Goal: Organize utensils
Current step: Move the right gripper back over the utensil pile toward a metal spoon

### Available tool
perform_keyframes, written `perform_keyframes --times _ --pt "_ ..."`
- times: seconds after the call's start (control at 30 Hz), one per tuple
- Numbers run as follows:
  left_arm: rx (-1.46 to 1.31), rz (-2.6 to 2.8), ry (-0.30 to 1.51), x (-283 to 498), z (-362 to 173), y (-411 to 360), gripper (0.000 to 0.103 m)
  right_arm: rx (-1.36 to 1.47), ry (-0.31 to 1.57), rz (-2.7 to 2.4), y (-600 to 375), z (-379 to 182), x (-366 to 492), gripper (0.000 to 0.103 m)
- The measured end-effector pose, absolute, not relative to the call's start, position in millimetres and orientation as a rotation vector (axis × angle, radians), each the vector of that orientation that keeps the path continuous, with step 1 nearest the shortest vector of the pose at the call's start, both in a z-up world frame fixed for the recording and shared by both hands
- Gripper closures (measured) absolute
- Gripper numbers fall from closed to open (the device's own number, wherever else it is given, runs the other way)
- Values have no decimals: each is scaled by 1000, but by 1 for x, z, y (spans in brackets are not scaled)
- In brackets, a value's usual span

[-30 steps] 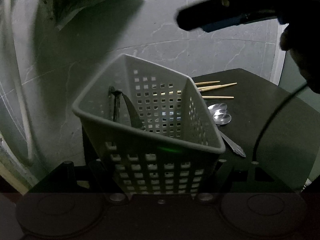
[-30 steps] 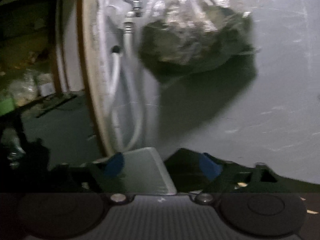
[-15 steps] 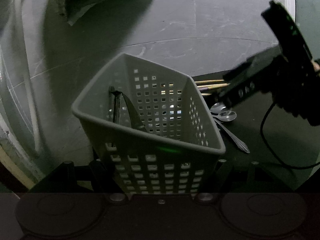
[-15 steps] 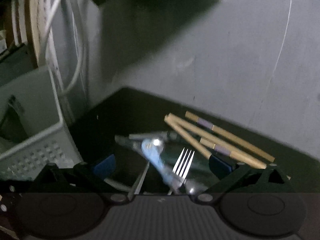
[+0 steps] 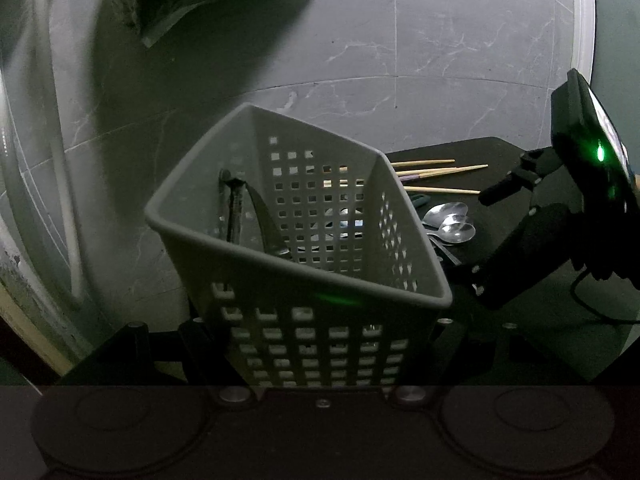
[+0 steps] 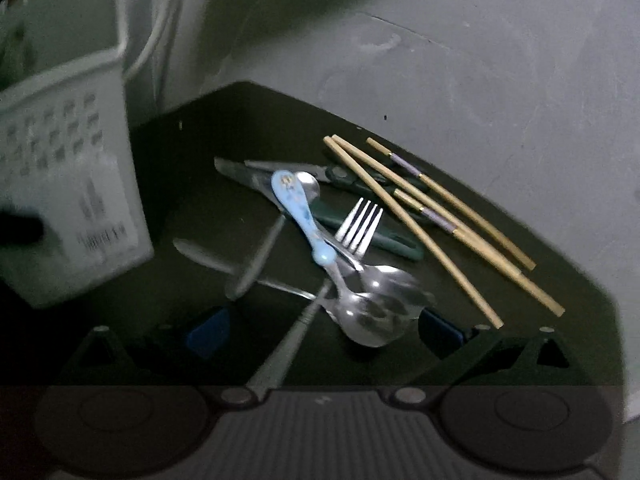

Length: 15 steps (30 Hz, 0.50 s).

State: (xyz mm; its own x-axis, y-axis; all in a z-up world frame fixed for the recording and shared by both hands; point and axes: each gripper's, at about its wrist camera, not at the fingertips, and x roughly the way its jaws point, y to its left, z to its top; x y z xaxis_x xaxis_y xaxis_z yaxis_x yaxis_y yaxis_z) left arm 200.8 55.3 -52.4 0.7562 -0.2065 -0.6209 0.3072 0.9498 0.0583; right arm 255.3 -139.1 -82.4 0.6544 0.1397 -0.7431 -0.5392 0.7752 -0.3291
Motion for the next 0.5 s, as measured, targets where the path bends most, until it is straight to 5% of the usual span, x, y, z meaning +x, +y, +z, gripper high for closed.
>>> perform_keyframes --times 0.5 --pt "162 -280 655 199 -52 57 26 -741 586 456 -116 -88 251 6"
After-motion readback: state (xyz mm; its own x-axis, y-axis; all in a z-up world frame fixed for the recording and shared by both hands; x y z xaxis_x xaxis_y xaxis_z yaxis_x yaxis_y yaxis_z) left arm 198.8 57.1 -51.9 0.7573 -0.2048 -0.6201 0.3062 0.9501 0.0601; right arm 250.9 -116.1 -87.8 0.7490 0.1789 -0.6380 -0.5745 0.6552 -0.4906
